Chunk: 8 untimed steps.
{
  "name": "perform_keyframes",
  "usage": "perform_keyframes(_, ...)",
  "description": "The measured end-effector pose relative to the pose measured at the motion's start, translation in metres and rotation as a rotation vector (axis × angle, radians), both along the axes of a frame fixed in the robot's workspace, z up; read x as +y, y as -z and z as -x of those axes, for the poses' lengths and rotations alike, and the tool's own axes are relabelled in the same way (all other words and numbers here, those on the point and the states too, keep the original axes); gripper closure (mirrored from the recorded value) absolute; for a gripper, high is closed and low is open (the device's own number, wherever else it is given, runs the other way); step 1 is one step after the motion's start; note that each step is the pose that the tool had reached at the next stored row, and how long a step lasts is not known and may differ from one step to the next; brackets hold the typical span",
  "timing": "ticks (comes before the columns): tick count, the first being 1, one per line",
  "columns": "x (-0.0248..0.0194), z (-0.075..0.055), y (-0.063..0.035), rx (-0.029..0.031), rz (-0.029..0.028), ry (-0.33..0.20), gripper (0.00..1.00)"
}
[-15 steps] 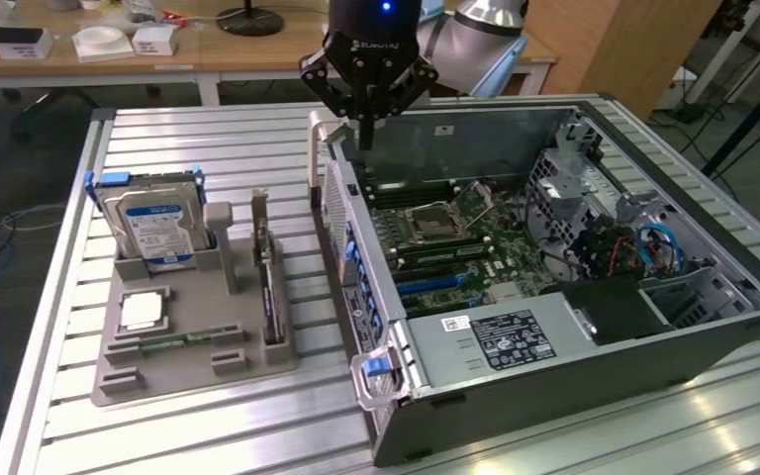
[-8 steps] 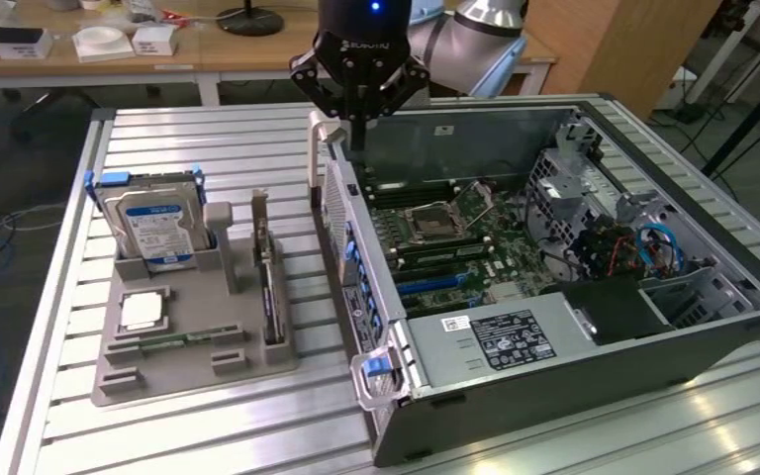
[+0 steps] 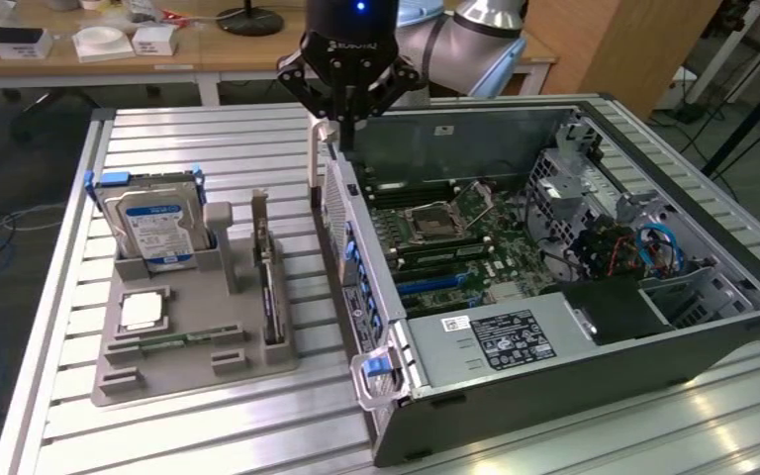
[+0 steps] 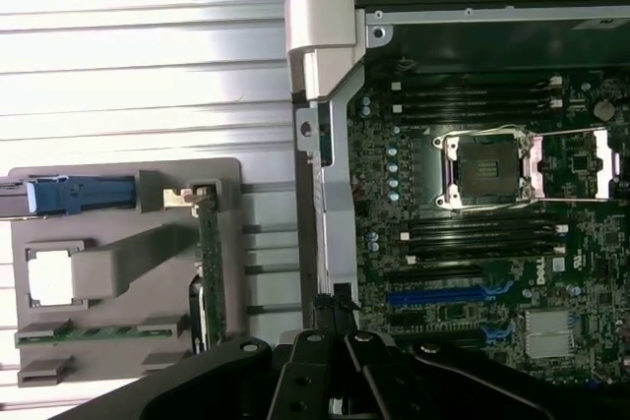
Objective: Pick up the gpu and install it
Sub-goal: 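Reach for the gpu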
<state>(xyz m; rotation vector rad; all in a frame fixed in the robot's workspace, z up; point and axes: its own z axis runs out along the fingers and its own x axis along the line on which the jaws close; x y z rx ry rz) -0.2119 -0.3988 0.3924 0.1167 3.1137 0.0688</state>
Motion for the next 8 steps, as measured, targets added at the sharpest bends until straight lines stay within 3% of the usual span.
perform_keyframes(8, 0.0, 0.0105, 0.0001, 0.0, 0.0, 0.0, 0.89)
